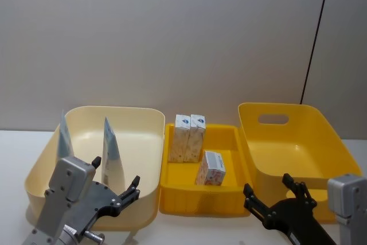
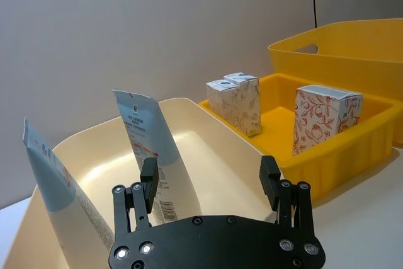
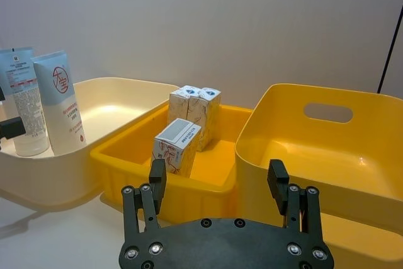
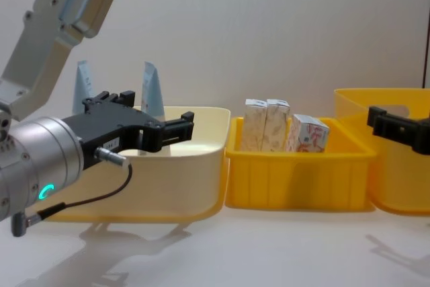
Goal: Bimanual collaborative sorting of washing and personal care products
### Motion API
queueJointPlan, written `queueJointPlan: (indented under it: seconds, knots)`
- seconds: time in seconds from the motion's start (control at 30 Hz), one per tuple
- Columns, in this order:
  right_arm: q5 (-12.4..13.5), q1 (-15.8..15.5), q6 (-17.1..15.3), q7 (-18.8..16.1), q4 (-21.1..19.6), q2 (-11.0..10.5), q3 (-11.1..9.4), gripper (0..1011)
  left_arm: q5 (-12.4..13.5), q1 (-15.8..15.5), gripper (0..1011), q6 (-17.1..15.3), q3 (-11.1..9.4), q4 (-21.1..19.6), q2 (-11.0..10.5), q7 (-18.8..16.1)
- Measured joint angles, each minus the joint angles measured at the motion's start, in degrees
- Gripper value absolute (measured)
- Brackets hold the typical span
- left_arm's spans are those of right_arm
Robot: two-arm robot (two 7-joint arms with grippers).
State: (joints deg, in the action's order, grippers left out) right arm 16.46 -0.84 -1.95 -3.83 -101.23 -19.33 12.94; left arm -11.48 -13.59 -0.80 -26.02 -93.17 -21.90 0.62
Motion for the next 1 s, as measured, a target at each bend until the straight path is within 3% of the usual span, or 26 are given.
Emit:
queueJointPlan:
  seconds: [1.0]
  knots:
    - [0.0,0.0,0.0,0.0,0.0,0.0,0.0,1001,0.0,0.0,1003,0.0,0.0,0.0,0.0,0.0]
